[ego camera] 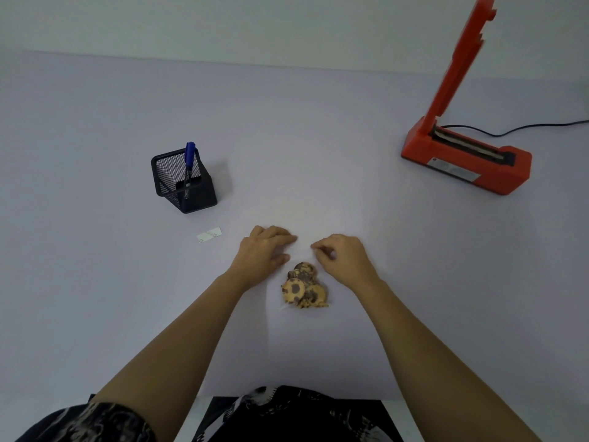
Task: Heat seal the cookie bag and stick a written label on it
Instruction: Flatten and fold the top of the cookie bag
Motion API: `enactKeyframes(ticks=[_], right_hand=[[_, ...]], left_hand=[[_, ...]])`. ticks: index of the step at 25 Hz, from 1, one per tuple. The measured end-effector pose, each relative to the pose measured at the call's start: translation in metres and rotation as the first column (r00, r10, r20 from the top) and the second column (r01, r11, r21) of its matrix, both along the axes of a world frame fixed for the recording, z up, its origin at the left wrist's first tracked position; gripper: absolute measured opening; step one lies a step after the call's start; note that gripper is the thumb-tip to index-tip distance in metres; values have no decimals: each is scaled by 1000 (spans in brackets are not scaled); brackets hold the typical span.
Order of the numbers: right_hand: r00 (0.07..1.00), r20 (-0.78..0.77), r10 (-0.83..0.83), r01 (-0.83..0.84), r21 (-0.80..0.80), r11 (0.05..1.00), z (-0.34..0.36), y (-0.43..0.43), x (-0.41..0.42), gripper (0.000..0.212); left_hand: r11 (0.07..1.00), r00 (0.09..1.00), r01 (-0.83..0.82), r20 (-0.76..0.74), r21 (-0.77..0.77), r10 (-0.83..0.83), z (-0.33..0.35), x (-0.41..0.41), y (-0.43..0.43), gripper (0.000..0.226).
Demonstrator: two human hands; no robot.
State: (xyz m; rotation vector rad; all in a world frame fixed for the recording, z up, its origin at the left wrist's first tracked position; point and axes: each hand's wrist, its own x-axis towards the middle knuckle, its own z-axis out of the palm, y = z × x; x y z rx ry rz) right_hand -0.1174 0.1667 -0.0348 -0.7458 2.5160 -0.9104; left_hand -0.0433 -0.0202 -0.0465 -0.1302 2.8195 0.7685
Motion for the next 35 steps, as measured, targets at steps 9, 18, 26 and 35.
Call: enactKeyframes(ticks=[9, 18, 26, 35], right_hand=[[995, 102, 6, -24, 175, 984, 0, -7, -17, 53], [984, 35, 173, -174, 46, 984, -4, -6, -6, 24], [988, 16, 152, -153, 167, 974, 0, -7, -12, 43], [986, -18, 163, -159, 138, 978, 0, -9, -6, 25]], left_hand=[[996, 988, 60, 145, -63, -50, 8, -14, -9, 67], [989, 989, 146, -24, 36, -145, 0, -1, 0, 29], [981, 978, 193, 81, -12, -191, 4, -12, -4, 48], [972, 980, 199, 8, 128, -201, 8, -12, 1, 32]])
